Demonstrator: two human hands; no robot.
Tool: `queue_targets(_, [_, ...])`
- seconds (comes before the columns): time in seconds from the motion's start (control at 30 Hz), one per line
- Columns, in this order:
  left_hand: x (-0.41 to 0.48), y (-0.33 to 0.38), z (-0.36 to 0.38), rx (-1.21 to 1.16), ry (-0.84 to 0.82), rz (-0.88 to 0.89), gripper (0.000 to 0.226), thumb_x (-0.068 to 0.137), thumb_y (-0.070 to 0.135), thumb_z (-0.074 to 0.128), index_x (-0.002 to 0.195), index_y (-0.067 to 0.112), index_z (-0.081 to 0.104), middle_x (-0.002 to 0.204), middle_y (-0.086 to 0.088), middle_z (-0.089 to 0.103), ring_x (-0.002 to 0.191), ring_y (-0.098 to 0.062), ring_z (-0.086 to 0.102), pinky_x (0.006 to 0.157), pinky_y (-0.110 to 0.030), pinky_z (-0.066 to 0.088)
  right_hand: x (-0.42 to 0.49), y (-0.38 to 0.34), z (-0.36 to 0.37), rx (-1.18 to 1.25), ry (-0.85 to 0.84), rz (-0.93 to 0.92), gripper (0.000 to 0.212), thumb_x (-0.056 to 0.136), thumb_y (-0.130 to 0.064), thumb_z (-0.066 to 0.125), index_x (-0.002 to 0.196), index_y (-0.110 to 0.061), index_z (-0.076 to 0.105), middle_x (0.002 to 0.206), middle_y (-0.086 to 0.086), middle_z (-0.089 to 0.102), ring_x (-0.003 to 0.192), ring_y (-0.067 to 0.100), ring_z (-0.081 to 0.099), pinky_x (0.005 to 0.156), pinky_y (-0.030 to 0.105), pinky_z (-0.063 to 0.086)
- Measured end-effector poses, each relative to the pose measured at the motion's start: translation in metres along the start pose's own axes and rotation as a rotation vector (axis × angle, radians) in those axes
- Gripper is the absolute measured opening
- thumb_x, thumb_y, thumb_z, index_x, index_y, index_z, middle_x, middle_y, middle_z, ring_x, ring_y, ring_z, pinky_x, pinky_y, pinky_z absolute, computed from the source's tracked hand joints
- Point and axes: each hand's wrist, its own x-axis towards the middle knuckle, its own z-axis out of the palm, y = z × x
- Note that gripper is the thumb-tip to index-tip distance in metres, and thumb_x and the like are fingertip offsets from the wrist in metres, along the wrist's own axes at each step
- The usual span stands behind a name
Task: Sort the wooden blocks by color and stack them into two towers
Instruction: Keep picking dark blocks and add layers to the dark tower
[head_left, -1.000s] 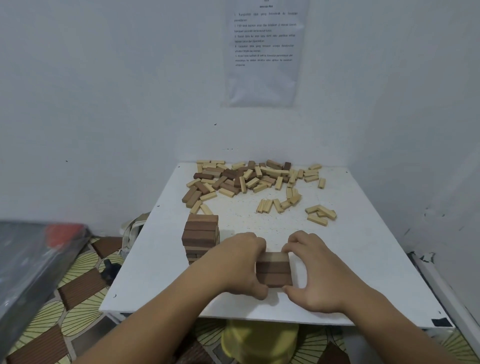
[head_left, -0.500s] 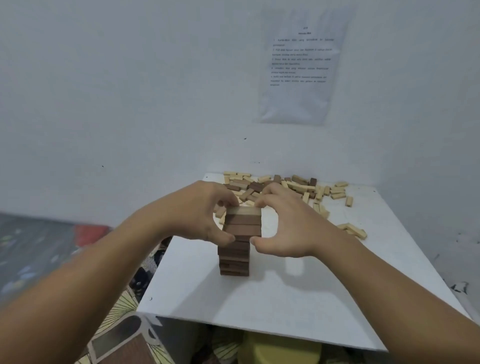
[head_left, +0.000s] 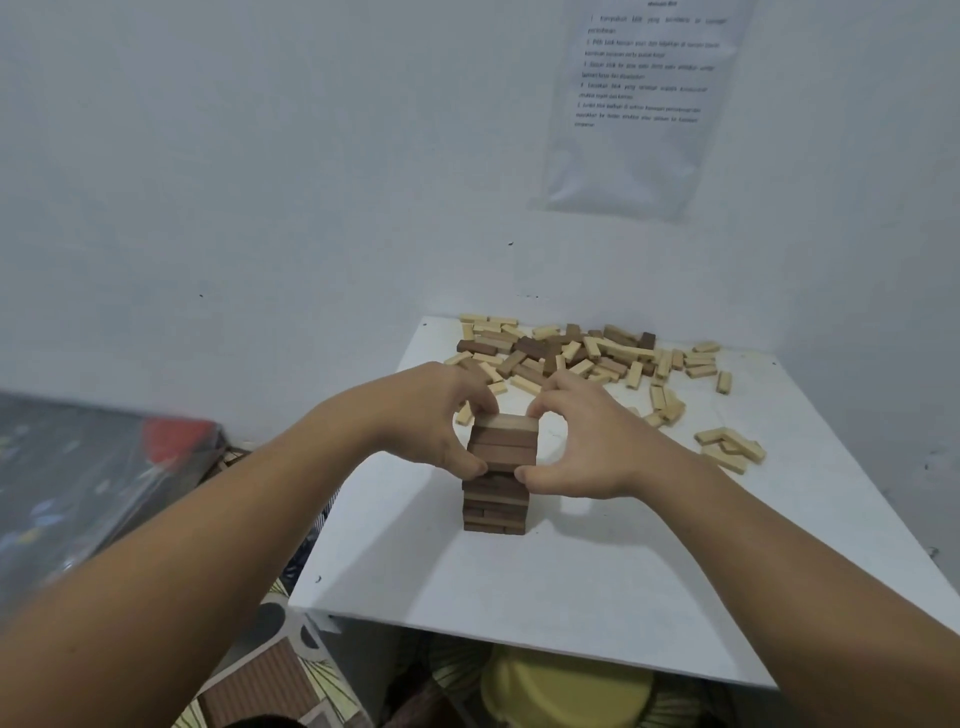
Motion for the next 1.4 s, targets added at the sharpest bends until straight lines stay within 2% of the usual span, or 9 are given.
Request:
queue_targets(0.13, [0.0,-0.002,0.001,0.011,-0.009,-0.004,0.07,0.061,0.06,0.077,0.126,0.042,0.06,0.125,0.017,0.056,0.119,-0.008,0.054,0.099,-0.041,0.052,0.003,0.0,0.003,0.003,-0.008,0.011,0.056,0.065,-0.06,0.076,0.112,-0.033,0.059,0.11,-0.022,0.038,0.114,0.007,0.041,0.083,0.029,0.04])
queue_targets(0.5, [0.0,0.001,0.004,0.028,-0.002,0.018,0.065,0.072,0.046,0.085,0.132,0.034,0.061,0.123,0.017,0.054,0.119,-0.009,0.052,0.099,-0.038,0.051,0.002,-0.001,0.003,0.009,-0.056,0.037,0.068,0.059,-0.066,0.071,0.116,-0.032,0.06,0.113,-0.021,0.04,0.118,0.008,0.041,0.095,0.037,0.047])
queue_targets(0.8, [0.002,0.001,0.008,0.033,-0.004,0.018,0.063,0.07,0.045,0.086,0.127,0.032,0.062,0.12,0.014,0.056,0.114,-0.013,0.055,0.095,-0.04,0.053,0.003,-0.002,0.003,0.004,-0.08,0.035,0.062,0.065,-0.058,0.076,0.117,-0.03,0.059,0.116,-0.017,0.041,0.117,0.01,0.041,0.096,0.038,0.048])
queue_targets(1.0, [0.004,-0.002,0.011,0.036,-0.02,0.01,0.062,0.07,0.047,0.085,0.125,0.035,0.058,0.121,0.014,0.053,0.116,-0.013,0.053,0.096,-0.041,0.052,0.003,0.0,0.004,-0.006,-0.108,0.048,0.069,0.058,-0.069,0.064,0.117,-0.033,0.055,0.115,-0.016,0.042,0.116,0.01,0.041,0.098,0.04,0.047])
queue_targets(1.4, [0.005,-0.005,0.009,0.072,-0.047,0.024,0.066,0.073,0.052,0.081,0.132,0.036,0.055,0.126,0.015,0.052,0.119,-0.011,0.051,0.099,-0.041,0.051,0.003,0.004,0.007,0.009,-0.117,0.048,0.058,0.069,-0.063,0.076,0.115,-0.04,0.049,0.118,-0.017,0.044,0.113,0.012,0.044,0.094,0.04,0.046])
